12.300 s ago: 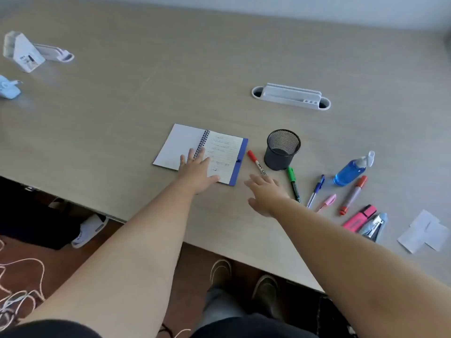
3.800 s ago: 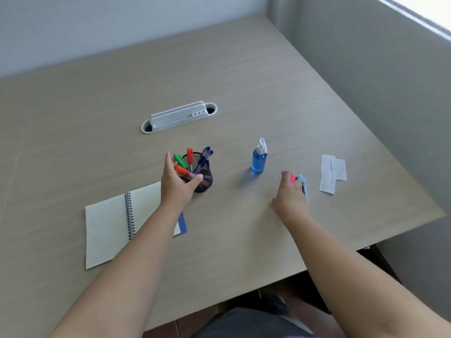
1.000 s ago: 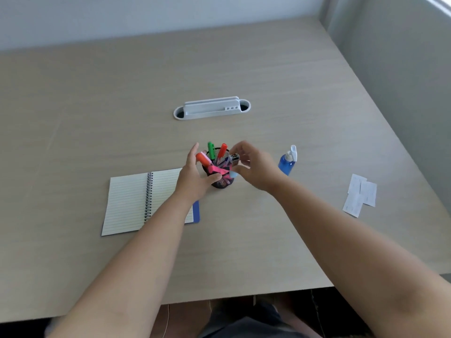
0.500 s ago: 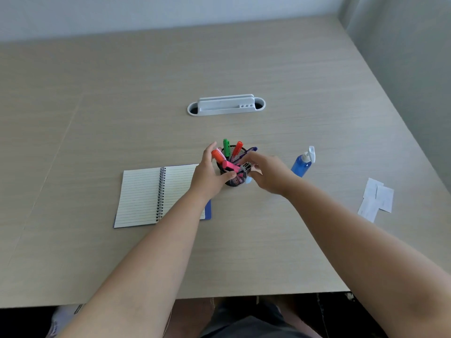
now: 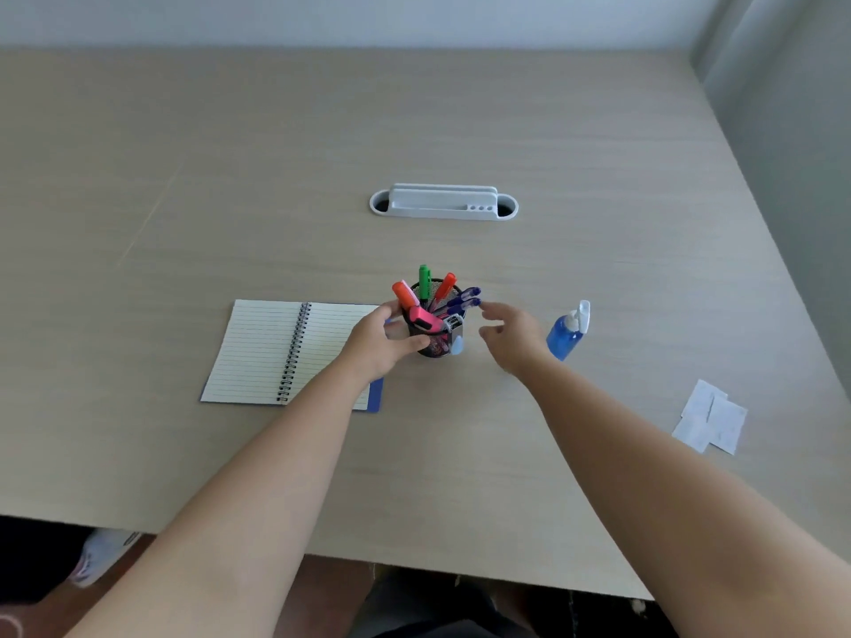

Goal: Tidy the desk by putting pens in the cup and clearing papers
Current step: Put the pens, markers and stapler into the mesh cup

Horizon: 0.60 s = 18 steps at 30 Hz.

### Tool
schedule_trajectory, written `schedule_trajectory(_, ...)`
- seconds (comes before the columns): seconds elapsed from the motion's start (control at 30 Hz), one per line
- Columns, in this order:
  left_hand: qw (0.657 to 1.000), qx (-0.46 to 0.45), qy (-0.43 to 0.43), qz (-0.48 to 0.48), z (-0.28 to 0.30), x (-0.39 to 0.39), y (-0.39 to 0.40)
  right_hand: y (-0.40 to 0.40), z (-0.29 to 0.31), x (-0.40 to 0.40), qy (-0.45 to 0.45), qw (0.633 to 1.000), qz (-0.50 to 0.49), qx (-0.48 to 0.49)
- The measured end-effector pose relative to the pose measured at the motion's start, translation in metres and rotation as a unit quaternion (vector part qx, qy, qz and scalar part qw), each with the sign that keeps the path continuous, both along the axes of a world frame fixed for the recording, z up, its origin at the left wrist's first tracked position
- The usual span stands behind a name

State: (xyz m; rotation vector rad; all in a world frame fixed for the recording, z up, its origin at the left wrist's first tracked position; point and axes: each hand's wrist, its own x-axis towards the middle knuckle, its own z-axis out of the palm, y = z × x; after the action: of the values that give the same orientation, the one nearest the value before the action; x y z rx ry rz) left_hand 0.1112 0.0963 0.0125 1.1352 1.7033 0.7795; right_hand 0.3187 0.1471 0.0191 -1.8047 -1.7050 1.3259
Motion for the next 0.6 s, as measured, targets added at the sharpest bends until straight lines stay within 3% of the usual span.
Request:
schedule_trajectory(0.23, 1.0, 0.007, -0.014, 0.019, -0.007, 0.002, 0.004, 0.016, 0.001, -0.009, 0.044, 0.998, 0.05, -0.004)
schedule_trajectory(0.47, 0.998, -0.018, -0.042, -0.039, -0.006, 0.001, 0.029, 0.021, -0.009, -0.011, -0.004, 0.998, 0.058, -0.01)
schedule_trajectory(0.6, 0.992, -0.017, -0.085, -0.09, -0.009, -0.006, 0.044, 0.012, -0.021, -0.014, -0.107, 0.988, 0.106, 0.032)
